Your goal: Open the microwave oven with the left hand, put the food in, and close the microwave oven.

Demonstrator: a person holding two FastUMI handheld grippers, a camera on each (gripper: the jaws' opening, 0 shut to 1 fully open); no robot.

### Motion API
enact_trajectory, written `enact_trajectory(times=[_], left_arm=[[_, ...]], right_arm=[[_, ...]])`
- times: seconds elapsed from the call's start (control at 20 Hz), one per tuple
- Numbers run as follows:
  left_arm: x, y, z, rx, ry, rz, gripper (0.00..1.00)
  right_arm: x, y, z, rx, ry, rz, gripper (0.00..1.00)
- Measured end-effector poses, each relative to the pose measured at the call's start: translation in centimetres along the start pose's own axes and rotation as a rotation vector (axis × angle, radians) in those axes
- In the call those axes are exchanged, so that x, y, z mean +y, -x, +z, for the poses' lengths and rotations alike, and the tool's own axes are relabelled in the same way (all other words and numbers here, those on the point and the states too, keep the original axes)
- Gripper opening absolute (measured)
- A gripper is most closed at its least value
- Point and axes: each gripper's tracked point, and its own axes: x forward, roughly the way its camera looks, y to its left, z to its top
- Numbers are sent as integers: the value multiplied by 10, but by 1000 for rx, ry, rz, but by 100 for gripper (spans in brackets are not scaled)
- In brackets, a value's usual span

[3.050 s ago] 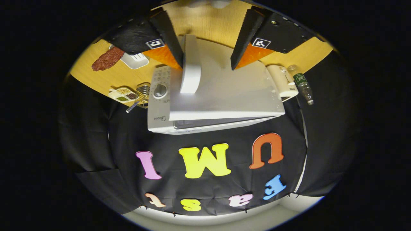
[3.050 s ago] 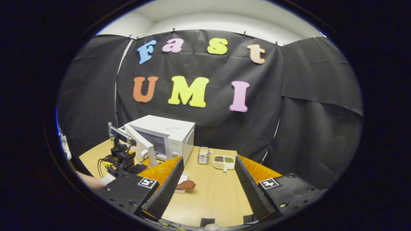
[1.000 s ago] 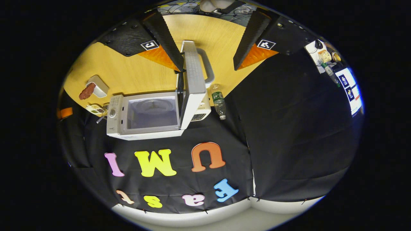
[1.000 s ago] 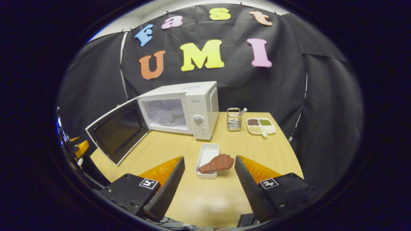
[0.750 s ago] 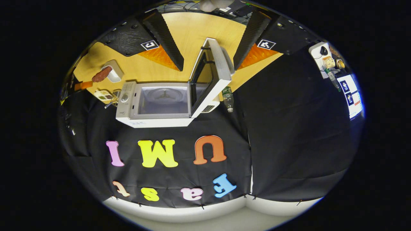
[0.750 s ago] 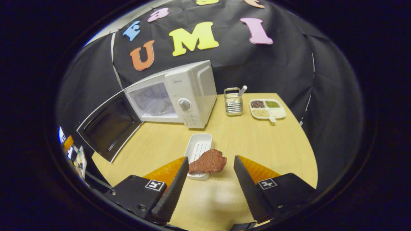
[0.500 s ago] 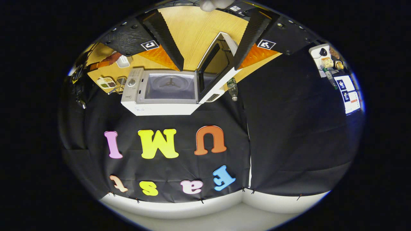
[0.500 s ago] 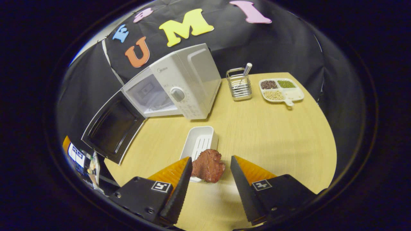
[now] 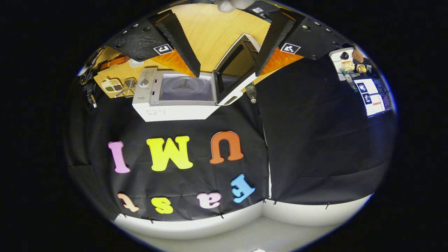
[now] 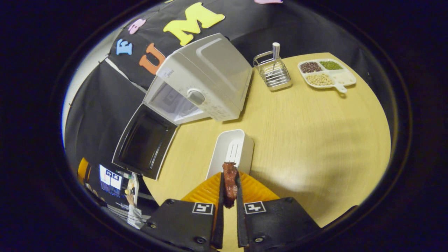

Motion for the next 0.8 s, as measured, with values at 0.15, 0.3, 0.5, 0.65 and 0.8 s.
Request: enact_trajectory(times=[0.15, 0.3, 0.5, 0.65, 0.8], left_arm=[[2, 1, -1, -2, 7, -1, 95], [10, -2, -2, -12, 21, -16, 95], [25, -12, -5, -15, 35, -72, 95], [47, -20, -10, 5, 31, -117, 95], [79, -24, -11, 10, 2, -167, 95]], right_arm=[[14, 13, 8, -27, 63, -10, 16], [35, 32, 28, -83, 115, -24, 16], [83, 55, 58, -212, 97, -38, 16], [127, 54, 77, -333, 24, -36, 16], [161, 29, 83, -430, -70, -44, 16]])
